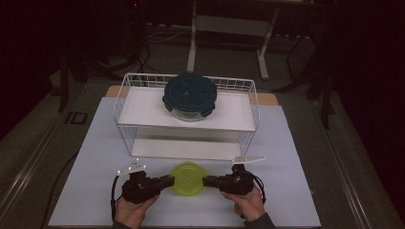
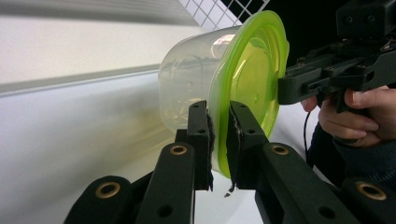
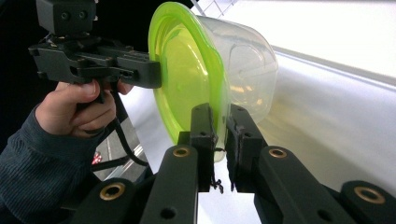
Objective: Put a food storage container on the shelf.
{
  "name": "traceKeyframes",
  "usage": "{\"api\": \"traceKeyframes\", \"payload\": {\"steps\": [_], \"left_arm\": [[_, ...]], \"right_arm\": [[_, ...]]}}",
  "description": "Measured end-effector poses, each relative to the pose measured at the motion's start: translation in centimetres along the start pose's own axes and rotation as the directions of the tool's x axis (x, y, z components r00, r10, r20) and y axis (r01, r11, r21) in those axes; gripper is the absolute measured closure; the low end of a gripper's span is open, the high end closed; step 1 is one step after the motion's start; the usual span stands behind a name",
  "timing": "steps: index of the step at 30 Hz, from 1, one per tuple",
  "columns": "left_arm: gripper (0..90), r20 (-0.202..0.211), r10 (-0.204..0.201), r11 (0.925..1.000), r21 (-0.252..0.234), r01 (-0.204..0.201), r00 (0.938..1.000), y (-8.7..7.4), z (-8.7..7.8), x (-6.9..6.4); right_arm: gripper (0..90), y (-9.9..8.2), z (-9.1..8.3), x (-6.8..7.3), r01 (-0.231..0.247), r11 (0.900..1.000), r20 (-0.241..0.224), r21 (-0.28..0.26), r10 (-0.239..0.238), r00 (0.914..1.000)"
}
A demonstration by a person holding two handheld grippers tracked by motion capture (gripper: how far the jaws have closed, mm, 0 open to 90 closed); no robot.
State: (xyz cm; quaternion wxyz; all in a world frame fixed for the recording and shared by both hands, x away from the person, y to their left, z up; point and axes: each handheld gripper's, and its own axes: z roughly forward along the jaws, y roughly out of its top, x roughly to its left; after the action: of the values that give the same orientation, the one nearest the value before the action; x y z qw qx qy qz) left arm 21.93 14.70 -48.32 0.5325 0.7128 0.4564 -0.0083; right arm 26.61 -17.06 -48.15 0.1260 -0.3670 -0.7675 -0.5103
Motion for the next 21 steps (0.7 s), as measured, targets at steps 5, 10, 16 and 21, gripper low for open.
{"api": "traceKeyframes", "payload": {"steps": [5,10,16,21], "left_arm": [[81.6,0.005,0.012,0.9999,-0.01,-0.012,0.9999,0.6,-0.4,-0.3],[81.7,0.009,0.025,0.9995,-0.022,-0.025,0.9997,1.3,-0.8,-0.5],[81.8,0.007,0.036,0.9988,-0.035,-0.035,0.9993,1.9,-1.2,-0.7],[81.8,0.012,0.053,0.9973,-0.051,-0.053,0.9985,2.7,-1.8,-1.2]], "right_arm": [[81.7,0.6,-0.3,0.3,0.014,0.9998,0.001,-0.012,-0.014,0.9999],[81.7,1.3,-0.6,0.7,0.03,0.9993,0.001,-0.02,-0.03,0.9995],[81.7,2.1,-0.9,1.2,0.053,0.9982,0.003,-0.028,-0.053,0.9986],[81.8,2.8,-1.2,1.8,0.075,0.9965,0.0,-0.039,-0.075,0.9972]]}}
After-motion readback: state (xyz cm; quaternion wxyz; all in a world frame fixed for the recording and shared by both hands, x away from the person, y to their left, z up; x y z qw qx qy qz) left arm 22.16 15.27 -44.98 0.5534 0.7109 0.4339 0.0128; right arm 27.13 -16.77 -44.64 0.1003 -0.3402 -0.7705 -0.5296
